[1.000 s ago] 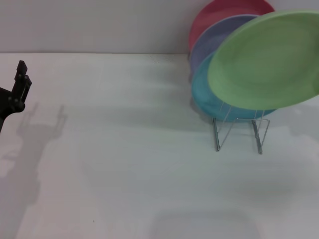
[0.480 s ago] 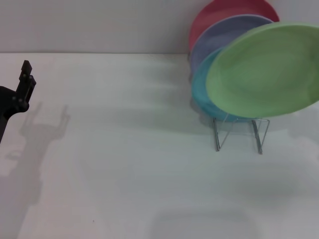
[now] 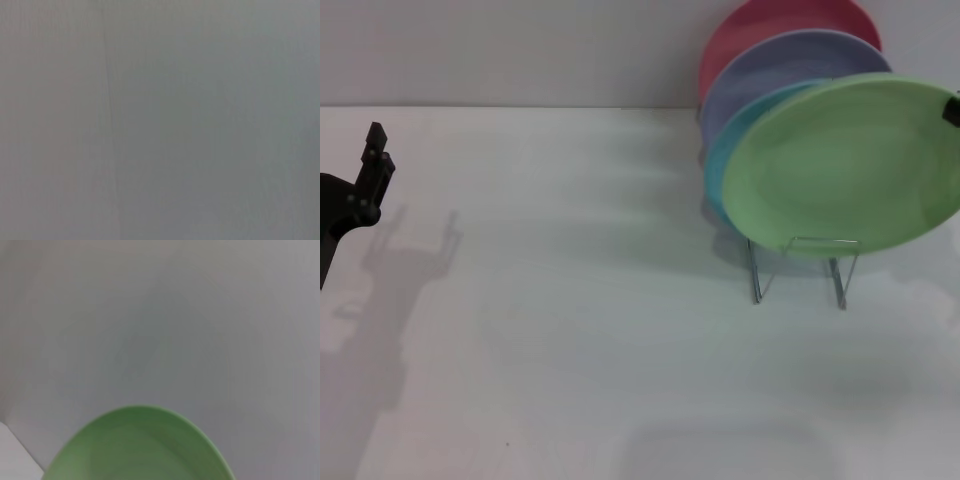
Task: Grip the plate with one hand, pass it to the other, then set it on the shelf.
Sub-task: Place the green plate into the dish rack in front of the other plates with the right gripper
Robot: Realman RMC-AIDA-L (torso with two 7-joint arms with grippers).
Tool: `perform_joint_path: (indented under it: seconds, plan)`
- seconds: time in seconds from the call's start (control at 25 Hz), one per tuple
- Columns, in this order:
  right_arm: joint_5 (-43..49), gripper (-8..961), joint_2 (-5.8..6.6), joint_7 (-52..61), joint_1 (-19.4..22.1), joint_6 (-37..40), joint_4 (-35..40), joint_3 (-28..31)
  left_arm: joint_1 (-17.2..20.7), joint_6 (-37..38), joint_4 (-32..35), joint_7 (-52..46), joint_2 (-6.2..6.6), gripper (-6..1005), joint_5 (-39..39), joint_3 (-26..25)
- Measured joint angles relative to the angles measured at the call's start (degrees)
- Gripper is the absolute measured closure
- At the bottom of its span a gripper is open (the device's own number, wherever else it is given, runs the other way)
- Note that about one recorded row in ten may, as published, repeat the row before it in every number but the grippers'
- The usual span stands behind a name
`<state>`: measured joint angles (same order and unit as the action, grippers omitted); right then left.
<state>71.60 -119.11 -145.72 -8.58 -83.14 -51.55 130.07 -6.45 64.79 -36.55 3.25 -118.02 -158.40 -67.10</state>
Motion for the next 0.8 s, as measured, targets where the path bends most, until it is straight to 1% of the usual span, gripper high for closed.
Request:
perform_joint_path:
  seconds: [0.12,0.36,0.6,0.68,0.8]
  plan:
    - [-0.1,891,-0.11,-1.3,-0.7,2.0,3.6,-0.3,-0.3,0.0,0.2,0.0,-0.01,326,-0.2,-0.1]
    - [-0.1,888,-0.19,-4.6,-1.4,2.8,7.3,-0.2,-0.5,0.1,0.3,0.0,-0.03,326,-0.4,0.0]
    - [-0.8,690,-0.29,-4.2,-0.8,0.3,7.5,0.0,-0.6,0.1,0.4,0.0,-0.18,327,-0.4,0.0]
    - [-1.3,487,-0.32,-4.2,-0.6,-1.1,7.6,0.1,-0.6,0.1,0.4,0.0,-0.21,327,-0.4,0.0]
    - [-1.9,455,-0.33,-4.2,-0.5,-2.0,7.7,0.1,-0.6,0.1,0.6,0.0,-0.26,327,-0.4,0.0]
